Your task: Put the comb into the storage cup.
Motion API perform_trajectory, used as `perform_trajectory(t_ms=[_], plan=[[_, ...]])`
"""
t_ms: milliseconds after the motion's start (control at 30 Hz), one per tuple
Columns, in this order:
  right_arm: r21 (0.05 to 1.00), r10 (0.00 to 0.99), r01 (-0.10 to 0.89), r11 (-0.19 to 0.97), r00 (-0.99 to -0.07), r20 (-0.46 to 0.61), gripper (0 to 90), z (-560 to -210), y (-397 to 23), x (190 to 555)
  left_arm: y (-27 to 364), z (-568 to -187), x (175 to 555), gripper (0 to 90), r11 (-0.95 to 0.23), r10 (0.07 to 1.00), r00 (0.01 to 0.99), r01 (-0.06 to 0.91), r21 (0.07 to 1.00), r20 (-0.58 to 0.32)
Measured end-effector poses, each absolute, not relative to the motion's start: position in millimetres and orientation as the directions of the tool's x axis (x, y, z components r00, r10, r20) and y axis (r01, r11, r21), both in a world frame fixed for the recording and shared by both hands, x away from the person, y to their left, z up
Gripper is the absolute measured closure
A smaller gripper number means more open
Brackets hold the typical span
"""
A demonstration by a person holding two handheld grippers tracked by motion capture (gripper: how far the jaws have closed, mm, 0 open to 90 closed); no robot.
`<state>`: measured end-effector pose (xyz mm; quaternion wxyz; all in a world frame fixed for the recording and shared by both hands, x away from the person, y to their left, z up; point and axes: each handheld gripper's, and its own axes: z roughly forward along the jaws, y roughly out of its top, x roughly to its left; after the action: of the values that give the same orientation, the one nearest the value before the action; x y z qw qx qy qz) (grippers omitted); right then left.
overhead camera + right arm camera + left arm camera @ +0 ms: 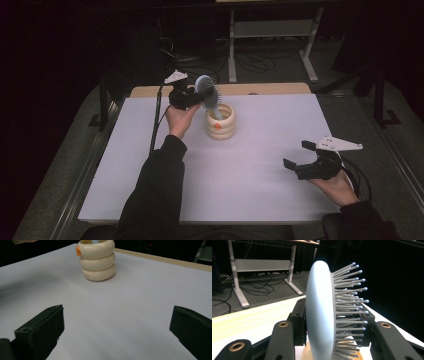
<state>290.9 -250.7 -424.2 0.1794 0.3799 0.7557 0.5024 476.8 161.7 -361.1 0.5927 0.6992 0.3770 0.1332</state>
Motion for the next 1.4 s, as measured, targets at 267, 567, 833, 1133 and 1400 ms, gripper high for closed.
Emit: perform_trajectory(t_ms=[267,567,833,1133,1400], plan=[[0.89,0.752,0.401,0.218,-0.651,0.109,0.0,-425.5,-249.7,291.4,162.1,-365.9,477.5,51.8,0.007,0.682,0.672,0.387,0.922,-0.287],[0.887,0.753,0.405,0.222,-0.649,0.108,0.0,-425.8,-249.4,291.2,168.8,-365.4,473.9,34.4,0.023,0.667,0.688,0.364,0.931,-0.286],[0.888,0.755,0.404,0.222,-0.647,0.106,0.0,-425.5,-250.4,291.4,174.8,-362.1,471.7,3.3,-0.015,0.688,0.677,0.371,0.928,-0.26],[0.888,0.756,0.404,0.22,-0.646,0.106,0.0,-425.6,-251.3,290.8,192.3,-358.3,464.0,0.0,-0.031,0.686,0.693,0.331,0.943,-0.221],[0.886,0.755,0.406,0.222,-0.646,0.107,0.0,-426.2,-251.2,290.5,209.0,-358.3,456.8,0.0,-0.059,0.673,0.713,0.316,0.947,-0.196]])
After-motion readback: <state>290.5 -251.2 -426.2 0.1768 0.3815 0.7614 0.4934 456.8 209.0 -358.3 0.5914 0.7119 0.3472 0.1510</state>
